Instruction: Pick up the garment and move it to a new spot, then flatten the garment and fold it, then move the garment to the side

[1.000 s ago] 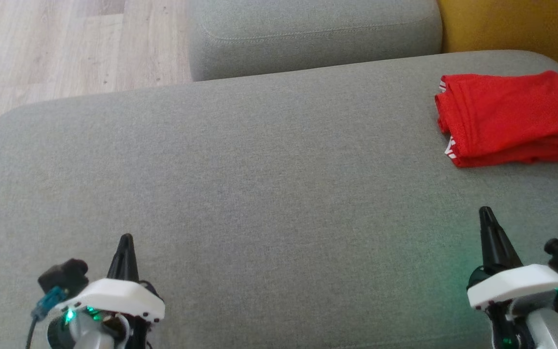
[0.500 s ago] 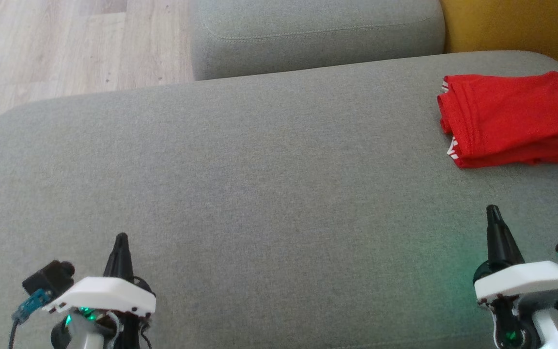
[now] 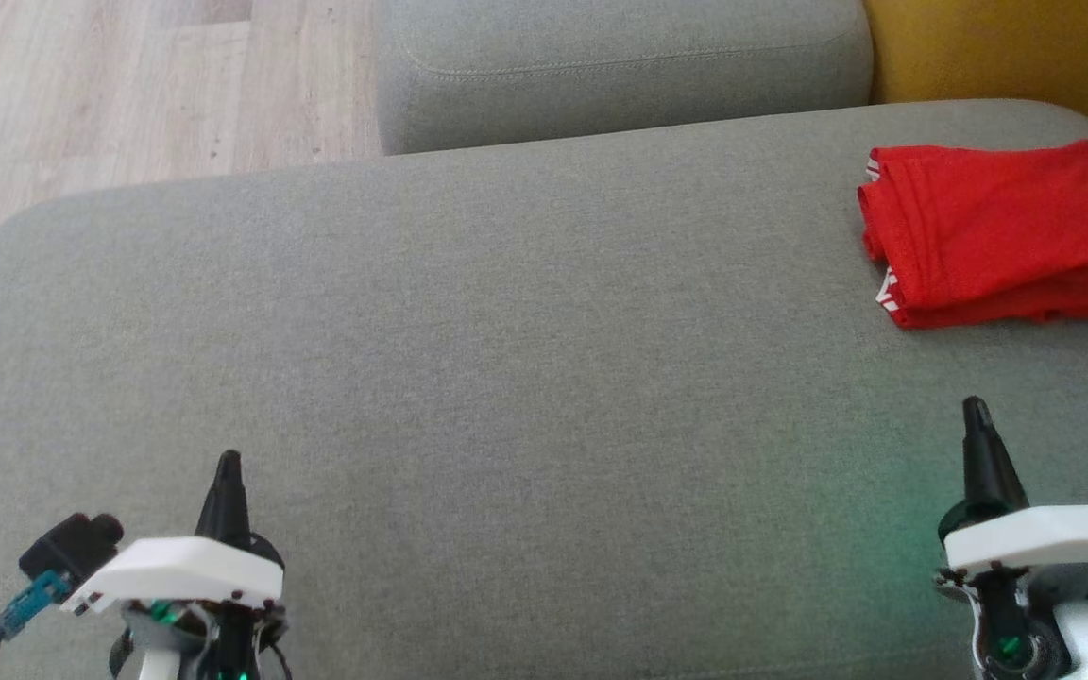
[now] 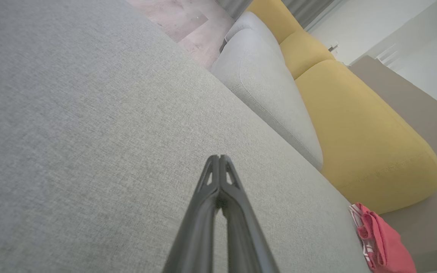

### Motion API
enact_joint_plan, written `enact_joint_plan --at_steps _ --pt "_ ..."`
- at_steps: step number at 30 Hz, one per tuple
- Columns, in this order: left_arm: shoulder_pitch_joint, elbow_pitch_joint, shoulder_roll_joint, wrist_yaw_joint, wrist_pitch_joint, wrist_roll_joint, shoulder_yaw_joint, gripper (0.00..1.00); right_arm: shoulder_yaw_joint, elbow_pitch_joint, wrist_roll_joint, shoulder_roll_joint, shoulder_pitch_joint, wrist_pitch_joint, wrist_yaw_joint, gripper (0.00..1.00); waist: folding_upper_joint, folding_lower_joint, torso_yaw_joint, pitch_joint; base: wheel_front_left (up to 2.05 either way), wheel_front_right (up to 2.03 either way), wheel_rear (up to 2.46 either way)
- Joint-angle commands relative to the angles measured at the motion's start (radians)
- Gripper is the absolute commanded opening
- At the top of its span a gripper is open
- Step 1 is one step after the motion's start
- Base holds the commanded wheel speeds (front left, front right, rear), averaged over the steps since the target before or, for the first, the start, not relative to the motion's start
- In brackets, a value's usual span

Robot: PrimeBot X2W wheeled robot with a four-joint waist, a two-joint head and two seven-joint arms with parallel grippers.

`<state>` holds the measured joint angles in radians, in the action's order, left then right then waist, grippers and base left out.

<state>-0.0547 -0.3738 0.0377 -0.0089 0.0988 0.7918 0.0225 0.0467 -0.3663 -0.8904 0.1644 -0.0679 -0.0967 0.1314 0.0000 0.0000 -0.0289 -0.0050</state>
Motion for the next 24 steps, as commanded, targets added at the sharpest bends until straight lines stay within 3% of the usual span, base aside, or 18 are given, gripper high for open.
enact_joint_plan --at_steps 1,24 --pt "-0.052 0.041 0.008 -0.009 -0.005 0.027 -0.021 0.00 -0.007 0.040 -0.025 -0.002 -0.042 0.007 0.000 0.00 0.0000 0.0000 0.001 0.000 0.00 0.00 0.00" --pt "-0.052 0.069 0.010 -0.046 -0.073 0.285 -0.059 0.00 -0.057 0.067 -0.251 -0.038 -0.042 0.073 0.000 0.00 0.0000 0.0000 0.010 0.003 0.00 0.00 0.00"
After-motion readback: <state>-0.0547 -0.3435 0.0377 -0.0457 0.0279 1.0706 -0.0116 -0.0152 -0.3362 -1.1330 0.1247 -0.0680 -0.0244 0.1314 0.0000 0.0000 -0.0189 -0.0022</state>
